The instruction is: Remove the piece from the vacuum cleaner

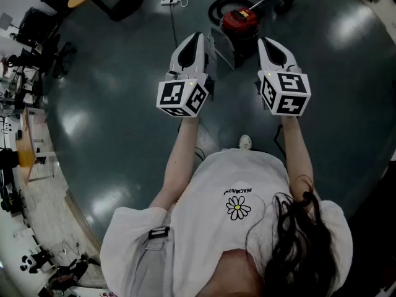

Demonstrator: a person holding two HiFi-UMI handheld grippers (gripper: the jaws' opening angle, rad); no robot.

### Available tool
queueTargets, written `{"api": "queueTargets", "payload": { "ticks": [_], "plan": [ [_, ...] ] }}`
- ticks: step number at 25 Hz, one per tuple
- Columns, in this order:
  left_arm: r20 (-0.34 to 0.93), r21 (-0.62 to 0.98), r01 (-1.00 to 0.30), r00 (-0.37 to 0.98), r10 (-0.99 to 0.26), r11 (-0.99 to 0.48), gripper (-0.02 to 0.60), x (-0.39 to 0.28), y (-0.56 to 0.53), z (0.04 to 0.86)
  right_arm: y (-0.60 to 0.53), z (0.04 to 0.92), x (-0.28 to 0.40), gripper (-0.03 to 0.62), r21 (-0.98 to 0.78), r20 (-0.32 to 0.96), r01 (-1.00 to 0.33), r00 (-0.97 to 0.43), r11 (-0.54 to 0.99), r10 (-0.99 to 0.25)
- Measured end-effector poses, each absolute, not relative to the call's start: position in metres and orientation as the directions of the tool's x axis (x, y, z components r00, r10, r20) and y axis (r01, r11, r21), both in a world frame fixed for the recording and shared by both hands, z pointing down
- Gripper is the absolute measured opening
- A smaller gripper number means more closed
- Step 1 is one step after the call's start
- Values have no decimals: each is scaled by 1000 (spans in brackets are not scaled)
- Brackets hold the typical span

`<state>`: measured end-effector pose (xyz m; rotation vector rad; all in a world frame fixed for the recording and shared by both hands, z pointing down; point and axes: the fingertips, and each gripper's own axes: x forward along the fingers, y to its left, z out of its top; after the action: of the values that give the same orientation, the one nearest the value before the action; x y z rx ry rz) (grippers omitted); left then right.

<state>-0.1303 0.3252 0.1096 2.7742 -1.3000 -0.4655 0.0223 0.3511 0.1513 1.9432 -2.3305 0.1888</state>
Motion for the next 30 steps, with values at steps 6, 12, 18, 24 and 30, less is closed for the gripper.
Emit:
{"api": "queueTargets", "payload": {
  "ticks": [6, 12, 18, 24, 30],
  "plan": [
    [-238, 166, -747, 603, -761, -644, 1, -121, 323, 116, 349, 156, 29, 23, -31, 159, -982, -187, 184, -969],
    [-216, 164, -745, 613, -760, -647, 1, -108, 319, 125, 346, 166, 39, 23, -40, 167, -979, -202, 198, -965],
    [-198, 180, -755, 601, -775, -631, 0, -97, 308, 133, 342, 170, 44, 25, -91, 151, -958, -284, 272, -947],
    [-181, 182, -780, 572, -800, -599, 1, -86, 310, 150, 350, 181, 63, 25, -176, 122, -913, -391, 368, -912],
    [-132, 202, -805, 541, -830, -557, 1, -85, 303, 186, 342, 213, 91, 26, -188, 157, -923, -366, 336, -917]
  ]
}}
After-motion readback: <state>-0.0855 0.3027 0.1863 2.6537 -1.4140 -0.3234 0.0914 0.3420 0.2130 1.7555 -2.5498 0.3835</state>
